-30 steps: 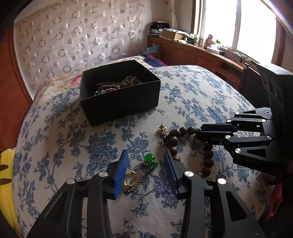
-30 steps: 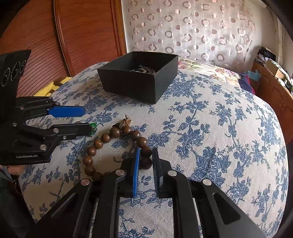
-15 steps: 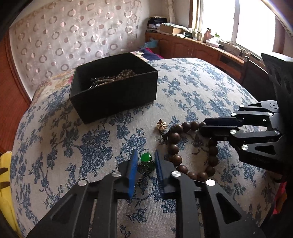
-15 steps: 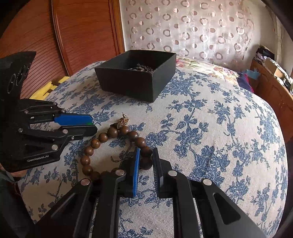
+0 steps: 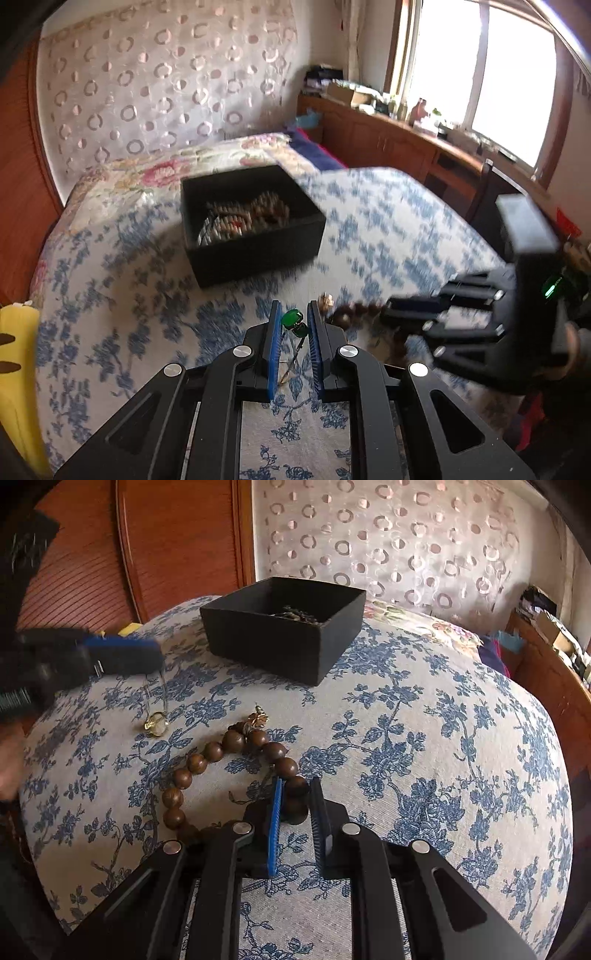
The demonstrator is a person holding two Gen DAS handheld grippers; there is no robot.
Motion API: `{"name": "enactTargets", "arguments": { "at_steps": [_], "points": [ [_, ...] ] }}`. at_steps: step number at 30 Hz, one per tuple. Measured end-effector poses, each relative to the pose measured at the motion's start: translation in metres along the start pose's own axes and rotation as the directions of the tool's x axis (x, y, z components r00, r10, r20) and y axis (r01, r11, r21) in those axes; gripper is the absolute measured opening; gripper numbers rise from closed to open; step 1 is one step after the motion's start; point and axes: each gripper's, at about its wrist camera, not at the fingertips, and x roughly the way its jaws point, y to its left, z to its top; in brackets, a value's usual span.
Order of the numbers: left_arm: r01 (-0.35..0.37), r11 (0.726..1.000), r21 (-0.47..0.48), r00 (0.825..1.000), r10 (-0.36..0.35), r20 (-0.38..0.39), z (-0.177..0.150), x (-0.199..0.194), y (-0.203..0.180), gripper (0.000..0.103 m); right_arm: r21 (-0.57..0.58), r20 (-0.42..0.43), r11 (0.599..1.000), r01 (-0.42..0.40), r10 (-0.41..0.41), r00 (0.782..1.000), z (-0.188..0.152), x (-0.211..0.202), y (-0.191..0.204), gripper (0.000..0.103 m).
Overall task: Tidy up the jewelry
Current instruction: 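Grasp the green pendant with the left tool while the right tool grasps the second bead bracelet, then lower the green pendant into the box while the right tool drops the bracelet in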
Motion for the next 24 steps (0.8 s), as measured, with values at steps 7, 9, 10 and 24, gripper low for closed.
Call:
{"name": "enactTargets", "arguments": {
  "at_steps": [7,9,10,24],
  "points": [
    [-0.004,1.000,-0.005,0.998,0.004,0.057,0.018,-0.020,0.003,0.013,-0.003,0.016,1.000,-0.025,0.025,1.000,0.001,-0.002,0.000,0.015],
    [-0.010,1.000,-0.004,0.998,0.010,0.063,0.020,-0.022,0.004,0.013,-0.008,0.040,1.000,-0.023,0.023,0.999,0.004,-0.007,0.001,0.015],
    [-0.015,1.000,-0.004,0.998,0.015,0.067,0.021,-0.022,0.004,0.013,-0.008,0.049,1.000,-0.025,0.025,0.998,0.005,-0.009,0.002,0.015],
    [-0.071,0.997,-0.002,0.991,0.071,0.113,0.034,-0.023,0.013,0.013,-0.079,0.206,0.997,-0.012,0.028,0.978,0.054,-0.060,0.010,0.015]
  ]
}}
